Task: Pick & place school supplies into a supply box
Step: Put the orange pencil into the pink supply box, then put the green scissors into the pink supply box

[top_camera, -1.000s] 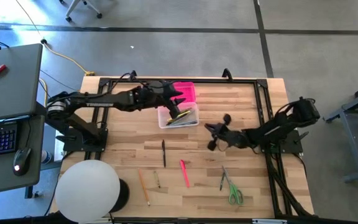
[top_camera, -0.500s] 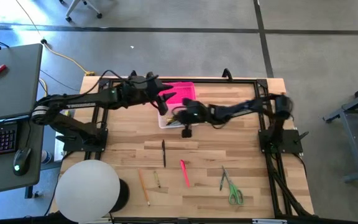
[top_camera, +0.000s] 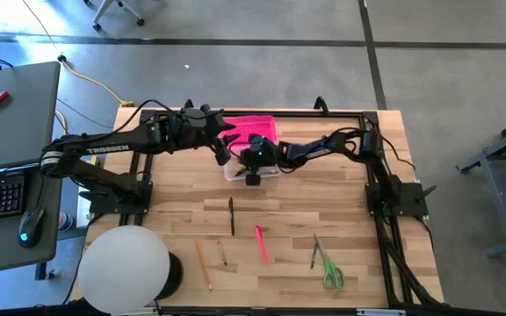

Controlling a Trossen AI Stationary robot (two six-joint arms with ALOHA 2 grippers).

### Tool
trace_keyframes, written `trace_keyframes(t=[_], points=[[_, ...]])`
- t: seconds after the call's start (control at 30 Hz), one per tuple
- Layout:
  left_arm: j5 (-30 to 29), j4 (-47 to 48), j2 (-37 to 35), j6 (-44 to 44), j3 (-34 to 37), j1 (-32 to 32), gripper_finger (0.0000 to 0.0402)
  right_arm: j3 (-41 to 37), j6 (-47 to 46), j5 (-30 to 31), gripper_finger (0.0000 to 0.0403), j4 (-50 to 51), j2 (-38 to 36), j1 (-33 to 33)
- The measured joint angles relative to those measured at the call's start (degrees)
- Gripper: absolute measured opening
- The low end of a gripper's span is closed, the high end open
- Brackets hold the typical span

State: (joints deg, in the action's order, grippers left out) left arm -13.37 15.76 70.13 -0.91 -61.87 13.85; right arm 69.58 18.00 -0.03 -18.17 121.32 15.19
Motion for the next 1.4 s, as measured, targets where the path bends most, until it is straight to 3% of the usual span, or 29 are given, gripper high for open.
trace_keyframes(t=[0.33,0.47,0.63,0.8,0.97,1.07,1.4], points=[[-0.26,-0.43,0.00,2.91,-0.03,0.00,0.0175,0.00,0.19,0.52,0.0107,3.11,-4.79,-0.17],[-0.35,-0.52,-0.07,4.22,-0.07,0.02,0.0175,-0.02,-2.34,-0.54,0.0109,14.36,-11.97,-2.89],[-0.30,0.23,0.07,4.27,-0.04,0.00,0.0175,-1.01,-13.80,-4.06,0.0101,32.22,-21.42,-9.05],[-0.26,1.41,0.07,4.75,-0.04,0.00,0.0175,-5.93,-23.87,0.58,0.0093,43.79,-28.50,-20.51],[-0.50,3.14,0.07,5.74,-0.02,0.00,0.0175,-12.45,-44.67,5.32,0.0092,48.27,-34.30,-33.58],[-0.54,3.51,0.07,5.76,-0.02,0.00,0.0175,-16.06,-59.55,5.03,0.0092,49.68,-36.58,-40.77],[-0.73,3.85,0.16,6.19,-0.02,0.00,0.0175,-21.32,-113.57,-15.00,0.0092,50.85,-37.55,-59.07]])
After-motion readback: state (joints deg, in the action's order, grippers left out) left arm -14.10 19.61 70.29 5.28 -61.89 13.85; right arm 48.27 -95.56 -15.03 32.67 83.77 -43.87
